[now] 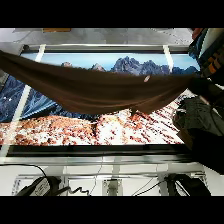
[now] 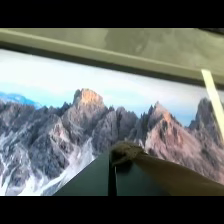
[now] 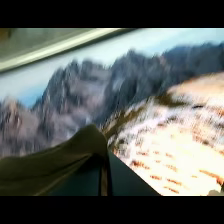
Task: Fold the clothes and pants, and hang the long-sleeved shirts on hangers.
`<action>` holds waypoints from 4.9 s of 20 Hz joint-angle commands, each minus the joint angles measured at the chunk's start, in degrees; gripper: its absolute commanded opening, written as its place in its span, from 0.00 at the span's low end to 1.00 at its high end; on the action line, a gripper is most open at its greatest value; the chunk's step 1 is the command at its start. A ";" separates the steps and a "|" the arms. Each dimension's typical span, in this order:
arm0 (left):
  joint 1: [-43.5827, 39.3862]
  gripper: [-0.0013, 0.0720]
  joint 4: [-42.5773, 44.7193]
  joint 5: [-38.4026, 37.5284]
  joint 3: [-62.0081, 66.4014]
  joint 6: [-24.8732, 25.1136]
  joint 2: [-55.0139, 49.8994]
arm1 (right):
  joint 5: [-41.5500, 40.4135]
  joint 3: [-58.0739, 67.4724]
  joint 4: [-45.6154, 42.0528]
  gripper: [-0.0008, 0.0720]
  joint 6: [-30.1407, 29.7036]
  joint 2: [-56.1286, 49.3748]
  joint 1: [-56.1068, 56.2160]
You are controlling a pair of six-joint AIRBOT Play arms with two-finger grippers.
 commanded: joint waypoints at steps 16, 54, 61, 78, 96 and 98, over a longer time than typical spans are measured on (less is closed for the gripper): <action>-11.43 0.03 3.89 12.68 -0.02 0.02 -20.20 | -12.04 5.22 17.90 0.03 -22.38 -22.23 0.00; -21.88 0.03 19.82 2.67 -12.07 5.97 6.01 | 7.17 6.99 21.33 0.04 -24.11 -3.39 0.00; -21.90 0.03 18.16 20.31 -13.00 5.95 -22.18 | -14.67 4.39 23.17 0.04 -23.82 -34.36 0.00; -22.27 0.97 7.06 40.85 -13.03 5.55 -25.64 | -50.18 4.39 24.57 0.82 -24.06 -41.40 -0.74; -21.35 0.96 7.10 16.57 -13.00 5.57 -25.57 | 10.60 19.28 43.60 0.72 -34.99 -63.67 -18.73; -21.35 0.96 7.10 16.55 -13.00 5.57 -25.57 | 9.40 23.50 39.98 0.69 -29.77 -66.73 -16.61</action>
